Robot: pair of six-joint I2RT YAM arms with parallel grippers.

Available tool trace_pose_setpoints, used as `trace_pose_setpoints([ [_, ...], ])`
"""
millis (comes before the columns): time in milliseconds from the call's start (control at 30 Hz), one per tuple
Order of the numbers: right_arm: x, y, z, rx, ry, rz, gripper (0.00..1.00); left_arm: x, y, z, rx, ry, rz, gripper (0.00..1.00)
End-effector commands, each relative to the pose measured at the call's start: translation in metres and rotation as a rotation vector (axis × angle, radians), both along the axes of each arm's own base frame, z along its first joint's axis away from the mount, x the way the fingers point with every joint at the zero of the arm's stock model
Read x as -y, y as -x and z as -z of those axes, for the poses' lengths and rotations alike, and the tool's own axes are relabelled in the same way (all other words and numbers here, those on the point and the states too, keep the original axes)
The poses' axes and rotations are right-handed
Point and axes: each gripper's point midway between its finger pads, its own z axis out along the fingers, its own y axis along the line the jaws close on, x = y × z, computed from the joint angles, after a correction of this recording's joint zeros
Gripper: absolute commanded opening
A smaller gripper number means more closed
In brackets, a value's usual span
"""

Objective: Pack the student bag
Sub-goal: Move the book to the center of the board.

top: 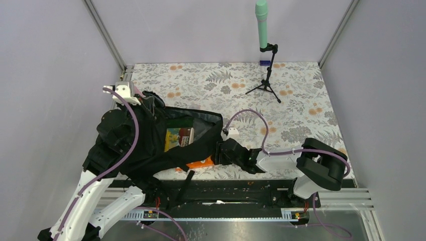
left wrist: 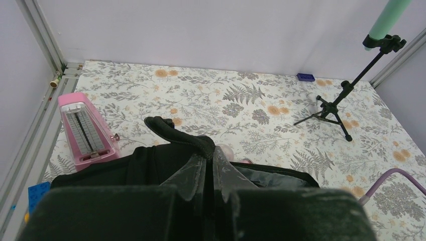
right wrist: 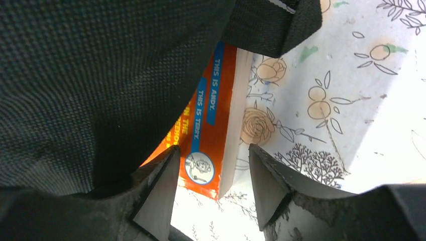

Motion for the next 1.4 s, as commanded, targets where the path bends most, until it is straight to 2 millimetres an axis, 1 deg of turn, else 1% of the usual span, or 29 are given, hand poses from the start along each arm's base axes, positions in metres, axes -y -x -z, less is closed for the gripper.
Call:
trace_pose_setpoints([
  [0, -0.010, -0.013, -0.002, 0.025, 0.030, 0.039, 0.57, -0.011, 0.015, -0.105, 0.354, 0.188, -0.010, 0.00],
  [67, -0.006, -0.012, 0.001, 0.018, 0.050, 0.049, 0.52, -0.011, 0.016, -0.106, 0.359, 0.185, -0.006, 0.00],
  [167, 0.002, -0.010, 0.007, 0.010, 0.050, 0.070, 0.33, -0.012, 0.017, -0.106, 0.364, 0.177, -0.007, 0.00],
  [267, 0.010, -0.008, 0.010, 0.009, 0.056, 0.087, 0.10, -0.013, 0.017, -0.105, 0.366, 0.173, -0.013, 0.00],
  [333, 0.018, -0.008, 0.012, 0.007, 0.067, 0.114, 0.00, -0.013, 0.016, -0.103, 0.362, 0.170, -0.017, 0.00],
  [467, 0.027, -0.012, 0.008, 0.030, 0.095, 0.138, 0.00, -0.013, 0.015, -0.102, 0.361, 0.166, -0.019, 0.00],
  [633, 0.046, -0.019, 0.009, 0.048, 0.125, 0.190, 0.00, -0.015, 0.016, -0.102, 0.363, 0.163, -0.024, 0.00],
  [700, 0.058, -0.021, 0.012, 0.042, 0.129, 0.216, 0.00, -0.015, 0.016, -0.101, 0.361, 0.160, -0.027, 0.00],
  [833, 0.087, -0.026, 0.012, 0.041, 0.146, 0.291, 0.00, -0.017, 0.016, -0.100, 0.363, 0.159, -0.036, 0.00],
  [900, 0.105, -0.026, 0.016, 0.041, 0.174, 0.325, 0.00, -0.018, 0.017, -0.101, 0.366, 0.160, -0.042, 0.00],
  [1000, 0.126, -0.024, 0.017, 0.043, 0.208, 0.366, 0.00, -0.022, 0.018, -0.101, 0.369, 0.158, -0.054, 0.00],
  [1133, 0.141, -0.022, 0.011, 0.059, 0.218, 0.398, 0.00, -0.023, 0.019, -0.100, 0.369, 0.157, -0.060, 0.00],
  [1167, 0.148, -0.019, 0.011, 0.055, 0.241, 0.400, 0.00, -0.024, 0.020, -0.099, 0.368, 0.157, -0.062, 0.00],
  [1267, 0.153, -0.019, 0.004, 0.078, 0.236, 0.397, 0.00, -0.023, 0.019, -0.097, 0.366, 0.159, -0.061, 0.00],
  [1300, 0.151, -0.020, 0.001, 0.089, 0.225, 0.387, 0.00, -0.023, 0.019, -0.096, 0.364, 0.159, -0.059, 0.00],
  [1333, 0.149, -0.021, -0.002, 0.093, 0.211, 0.370, 0.02, -0.022, 0.018, -0.095, 0.362, 0.157, -0.057, 0.00],
  [1367, 0.145, -0.023, -0.006, 0.094, 0.193, 0.344, 0.13, -0.022, 0.018, -0.094, 0.361, 0.156, -0.055, 0.00],
])
